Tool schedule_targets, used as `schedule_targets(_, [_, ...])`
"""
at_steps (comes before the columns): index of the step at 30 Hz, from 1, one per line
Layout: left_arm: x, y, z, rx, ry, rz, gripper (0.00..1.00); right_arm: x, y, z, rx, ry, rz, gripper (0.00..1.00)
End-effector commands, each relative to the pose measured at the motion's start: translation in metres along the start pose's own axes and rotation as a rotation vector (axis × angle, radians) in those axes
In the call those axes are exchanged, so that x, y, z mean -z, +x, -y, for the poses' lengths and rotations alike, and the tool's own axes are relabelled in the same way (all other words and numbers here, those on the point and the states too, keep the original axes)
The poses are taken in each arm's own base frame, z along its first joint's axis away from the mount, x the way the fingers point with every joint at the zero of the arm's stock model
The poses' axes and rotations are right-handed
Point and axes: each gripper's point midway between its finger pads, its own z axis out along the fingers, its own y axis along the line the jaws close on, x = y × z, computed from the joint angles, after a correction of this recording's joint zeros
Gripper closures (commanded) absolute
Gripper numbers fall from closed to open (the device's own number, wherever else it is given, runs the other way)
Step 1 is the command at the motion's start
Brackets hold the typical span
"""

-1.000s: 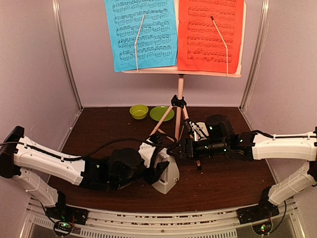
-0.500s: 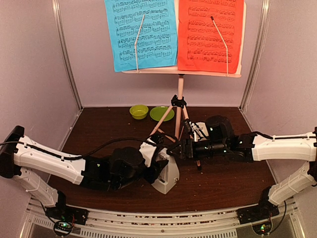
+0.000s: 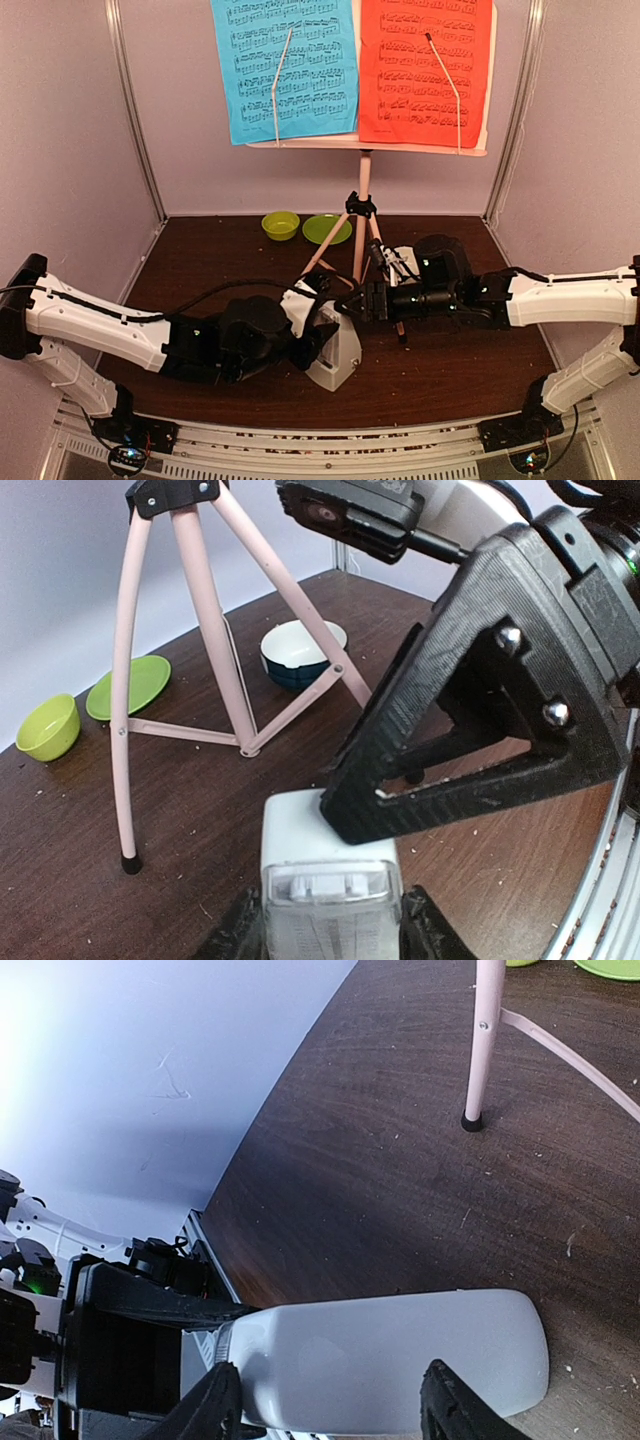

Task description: Set up the instrument practice props

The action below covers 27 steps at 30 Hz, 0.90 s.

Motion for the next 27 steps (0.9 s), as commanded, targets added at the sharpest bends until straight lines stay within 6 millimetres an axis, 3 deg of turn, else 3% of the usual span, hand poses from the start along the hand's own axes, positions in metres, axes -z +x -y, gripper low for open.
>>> schedule_targets(1, [0.011, -0.011, 0.023, -0.054, 0.072, 0.025, 0.83, -0.005, 0.056, 0.073, -0.019, 0.249, -0.145, 0.4])
schedule_targets(7, [0.016, -0.011, 0.019, -0.053, 0.06, 0.033, 0.89, -0.005, 0.064, 0.083, -0.011, 0.277, -0.158, 0.42])
schedule_targets(17, [0.024, 0.008, 0.017, -0.043, 0.069, 0.013, 0.89, -0.003, 0.075, 0.102, 0.058, 0.347, -0.203, 0.43])
schedule_targets(27, [0.035, 0.009, 0.014, -0.042, 0.071, 0.016, 0.91, 0.0, 0.085, 0.112, 0.071, 0.37, -0.226, 0.44])
